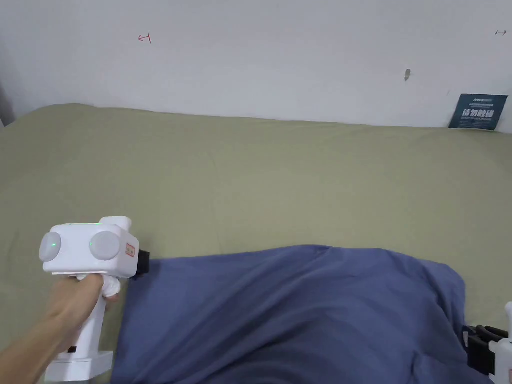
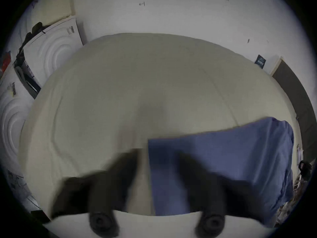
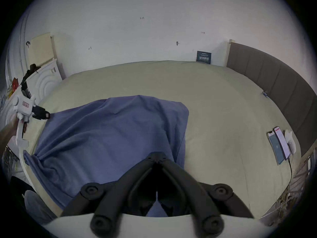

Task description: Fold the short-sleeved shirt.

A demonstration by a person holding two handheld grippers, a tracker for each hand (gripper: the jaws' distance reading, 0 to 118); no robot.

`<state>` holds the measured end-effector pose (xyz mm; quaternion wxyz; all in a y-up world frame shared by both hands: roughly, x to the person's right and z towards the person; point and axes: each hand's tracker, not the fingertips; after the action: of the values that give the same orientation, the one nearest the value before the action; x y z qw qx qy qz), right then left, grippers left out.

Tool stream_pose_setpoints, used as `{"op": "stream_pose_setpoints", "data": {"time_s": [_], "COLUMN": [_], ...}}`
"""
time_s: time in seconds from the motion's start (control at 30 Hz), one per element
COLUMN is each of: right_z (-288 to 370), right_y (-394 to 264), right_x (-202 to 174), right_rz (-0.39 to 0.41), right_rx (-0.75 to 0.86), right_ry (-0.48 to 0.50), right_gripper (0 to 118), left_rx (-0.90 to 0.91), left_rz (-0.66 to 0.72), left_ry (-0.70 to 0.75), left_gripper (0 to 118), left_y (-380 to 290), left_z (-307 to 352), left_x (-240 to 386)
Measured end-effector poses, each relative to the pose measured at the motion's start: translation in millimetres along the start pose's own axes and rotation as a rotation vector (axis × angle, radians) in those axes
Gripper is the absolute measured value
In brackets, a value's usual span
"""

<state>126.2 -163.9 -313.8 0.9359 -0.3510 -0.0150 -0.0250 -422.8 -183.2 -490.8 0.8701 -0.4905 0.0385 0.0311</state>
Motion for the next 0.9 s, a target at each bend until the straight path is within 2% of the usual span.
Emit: {"op": "stream_pose_setpoints", "data": {"time_s": [0.03, 0.13, 0.2, 0.27, 0.3, 0.33, 0.37, 0.4, 0.5, 0.63, 0.7, 0.73, 0.77, 0.8, 0.83, 0.9], "right_z": [-5, -9, -14, -16, -20, -22, -25, -29, -50, -90, -111, -124, -135, -146, -157, -171], "right_y": [1, 0, 2, 4, 8, 13, 18, 26, 56, 103, 121, 129, 133, 135, 135, 131], "right_x": [-2, 4, 5, 10, 10, 13, 16, 20, 29, 42, 49, 53, 57, 58, 57, 59], "right_rz": [0.004, 0.014, 0.012, 0.014, 0.018, 0.019, 0.019, 0.018, 0.021, 0.015, -0.015, -0.037, -0.049, -0.053, -0.042, -0.056], "right_rx": [-0.003, -0.012, -0.020, -0.020, -0.022, -0.020, -0.018, -0.020, -0.018, -0.046, -0.095, -0.143, -0.181, -0.189, -0.211, -0.227], "right_ry": [-0.003, -0.011, -0.012, -0.023, -0.029, -0.039, -0.043, -0.049, -0.085, -0.106, -0.079, -0.050, -0.045, -0.107, -0.128, -0.100], "right_gripper": [0, 0, 0, 0, 0, 0, 0, 0, 0, 0, 2, 25, 61, 99, 118, 104], "left_rx": [0.017, -0.005, -0.034, -0.015, -0.005, 0.004, 0.023, 0.027, 0.007, 0.002, -0.008, -0.009, -0.012, -0.017, -0.018, -0.020], "left_rz": [0.000, -0.037, -0.039, -0.039, -0.048, -0.057, -0.077, -0.093, -0.075, -0.109, -0.086, -0.085, -0.087, -0.099, -0.109, -0.130], "left_ry": [0.006, 0.107, 0.071, 0.072, 0.062, 0.051, 0.051, 0.052, -0.001, 0.016, 0.000, -0.004, -0.008, -0.009, -0.007, 0.002], "left_gripper": [118, 113, 110, 101, 89, 66, 40, 4, 0, 0, 0, 0, 0, 0, 0, 0], "left_y": [-1, -6, -15, -15, -14, -16, -17, -9, -9, -6, -3, -2, -1, -1, -1, 0], "left_z": [-6, -25, -31, -25, -21, -17, -14, -5, -1, -7, -10, -9, -9, -11, -12, -13], "left_x": [2, 0, -4, 3, 5, 6, 8, 21, 27, 32, 29, 30, 30, 30, 31, 35]}}
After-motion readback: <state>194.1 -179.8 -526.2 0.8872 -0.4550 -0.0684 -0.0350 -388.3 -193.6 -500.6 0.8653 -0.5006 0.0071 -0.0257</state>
